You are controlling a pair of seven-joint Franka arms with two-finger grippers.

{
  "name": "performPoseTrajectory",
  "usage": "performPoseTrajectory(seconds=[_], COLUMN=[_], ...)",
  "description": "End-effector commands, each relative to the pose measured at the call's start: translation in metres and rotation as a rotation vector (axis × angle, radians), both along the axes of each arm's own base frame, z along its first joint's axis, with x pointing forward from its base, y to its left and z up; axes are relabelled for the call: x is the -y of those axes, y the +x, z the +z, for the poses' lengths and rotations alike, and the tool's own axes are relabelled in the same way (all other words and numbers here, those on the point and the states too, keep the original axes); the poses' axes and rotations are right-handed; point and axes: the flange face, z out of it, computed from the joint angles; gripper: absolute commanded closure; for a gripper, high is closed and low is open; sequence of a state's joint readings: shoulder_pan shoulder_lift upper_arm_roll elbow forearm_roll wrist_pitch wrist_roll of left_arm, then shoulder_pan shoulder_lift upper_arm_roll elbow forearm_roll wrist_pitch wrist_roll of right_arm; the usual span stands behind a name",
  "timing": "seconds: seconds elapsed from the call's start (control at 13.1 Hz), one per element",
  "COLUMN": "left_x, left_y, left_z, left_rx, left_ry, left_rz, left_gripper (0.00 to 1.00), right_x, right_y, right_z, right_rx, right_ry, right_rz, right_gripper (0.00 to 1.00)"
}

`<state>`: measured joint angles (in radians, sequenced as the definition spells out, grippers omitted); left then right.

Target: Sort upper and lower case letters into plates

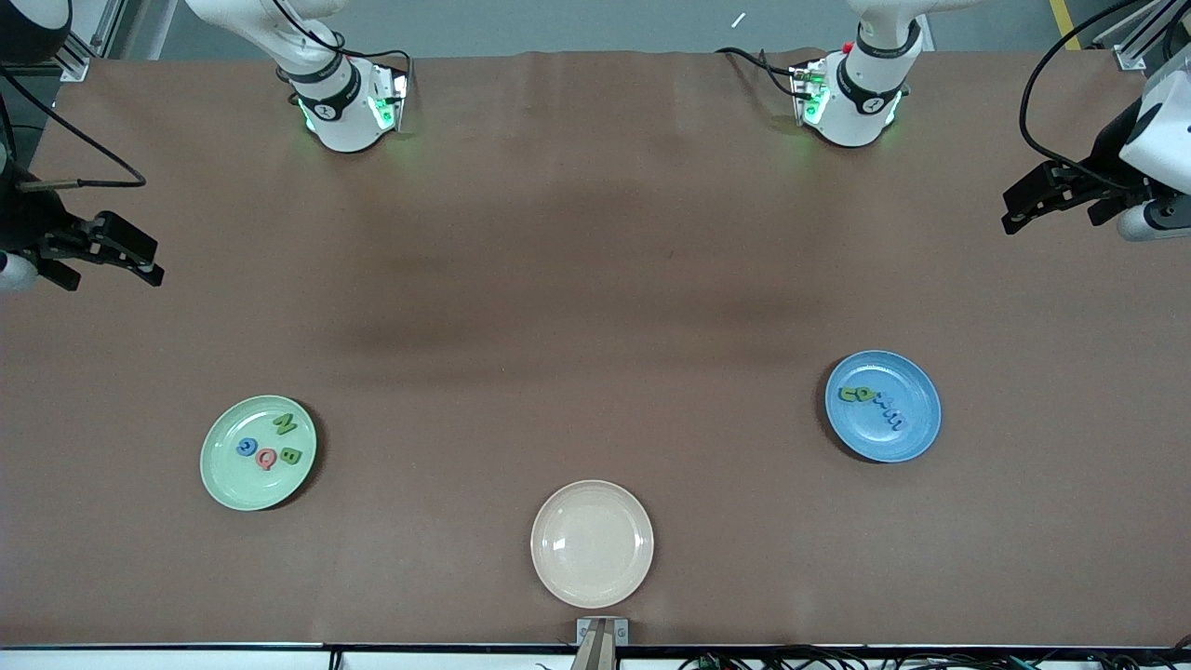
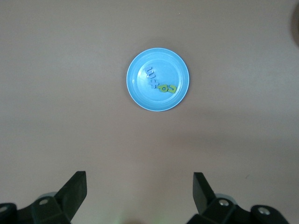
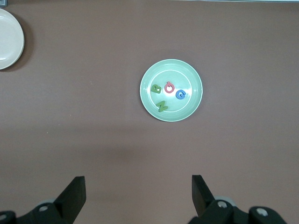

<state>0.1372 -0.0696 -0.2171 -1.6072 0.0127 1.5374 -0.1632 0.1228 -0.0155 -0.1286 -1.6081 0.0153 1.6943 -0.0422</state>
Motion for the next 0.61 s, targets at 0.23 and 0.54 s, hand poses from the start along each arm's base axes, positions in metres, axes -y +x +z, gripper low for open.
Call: performPoseTrajectory(seconds=[0.23, 0.54], left_x=[-0.0096, -0.0115], left_y=[0.0002, 0.0013], left_z=[0.0074, 0.0087], left_rx=[0.008, 0.011], left_ry=[-0.001, 0.000], left_rz=[-0.048, -0.048], left_gripper=[0.00, 0.00], right_x=[0.0117, 0.0138], right_y=[-0.0030, -0.0032], right_z=[0.0161, 0.0204], right_rx=[0.020, 0.027], right_ry=[0.018, 0.013], right_rz=[-0.033, -0.028], right_gripper=[0.00, 0.00])
